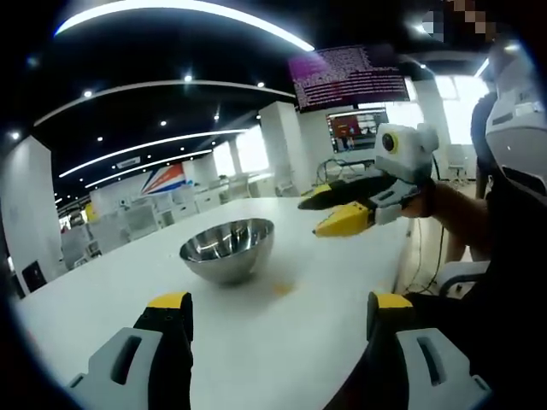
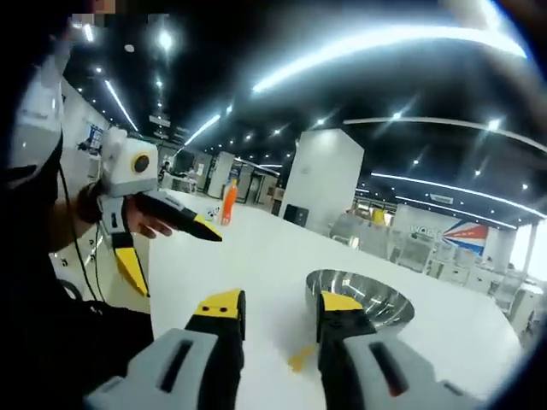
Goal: Pick up the QQ candy scattered on the table and place it into the stainless steel bowl on the table
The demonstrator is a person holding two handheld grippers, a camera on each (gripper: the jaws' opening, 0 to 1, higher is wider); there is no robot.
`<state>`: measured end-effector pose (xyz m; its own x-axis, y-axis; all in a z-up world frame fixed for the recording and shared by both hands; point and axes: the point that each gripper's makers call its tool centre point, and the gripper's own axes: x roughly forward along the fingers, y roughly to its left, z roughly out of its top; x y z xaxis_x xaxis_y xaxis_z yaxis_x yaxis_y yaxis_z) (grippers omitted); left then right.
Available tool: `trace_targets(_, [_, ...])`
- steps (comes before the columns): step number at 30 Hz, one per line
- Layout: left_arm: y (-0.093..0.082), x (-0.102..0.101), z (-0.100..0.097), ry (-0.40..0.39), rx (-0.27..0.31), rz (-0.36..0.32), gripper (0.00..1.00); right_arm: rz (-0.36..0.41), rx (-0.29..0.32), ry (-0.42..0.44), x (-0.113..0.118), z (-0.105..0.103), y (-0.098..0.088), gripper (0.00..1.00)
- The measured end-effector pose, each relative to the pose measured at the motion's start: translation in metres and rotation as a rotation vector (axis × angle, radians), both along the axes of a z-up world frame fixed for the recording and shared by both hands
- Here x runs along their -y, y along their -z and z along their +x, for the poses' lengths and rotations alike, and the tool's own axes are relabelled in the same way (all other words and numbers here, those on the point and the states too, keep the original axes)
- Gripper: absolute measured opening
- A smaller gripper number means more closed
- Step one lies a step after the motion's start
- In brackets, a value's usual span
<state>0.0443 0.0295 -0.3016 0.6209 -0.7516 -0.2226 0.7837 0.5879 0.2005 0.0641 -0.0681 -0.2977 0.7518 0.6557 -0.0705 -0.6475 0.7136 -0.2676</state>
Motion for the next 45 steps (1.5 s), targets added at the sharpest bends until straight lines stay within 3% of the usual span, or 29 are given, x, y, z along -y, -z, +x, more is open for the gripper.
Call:
trace_targets(6, [0.001, 0.0, -0.001, -0.001, 0.0, 0.002, 0.84, -0.013, -0.069, 0.012, 0.0, 0.01, 0.032, 0.32])
trace_targets(16, [0.002, 0.0, -0.002, -0.001, -0.002, 0.002, 0.84, -0.039, -0.12, 0.03, 0.007, 0.023, 0.062, 0.32])
trace_targets(25, [0.004, -0.003, 0.0, -0.011, -0.01, 0.005, 0.86, -0.047, -0.219, 0.044, 0.013, 0.039, 0.097, 0.32])
trace_targets(33, [0.004, -0.002, 0.002, -0.008, -0.012, 0.009, 0.86, -0.02, -0.242, 0.063, 0.019, 0.052, 0.104, 0.29])
trace_targets(38, [0.004, -0.002, 0.004, -0.009, -0.011, 0.018, 0.86, -0.018, -0.254, 0.073, 0.023, 0.062, 0.106, 0.21])
trace_targets(45, [0.005, -0.001, 0.004, -0.006, -0.014, 0.018, 0.86, -0.016, -0.255, 0.073, 0.022, 0.065, 0.106, 0.19])
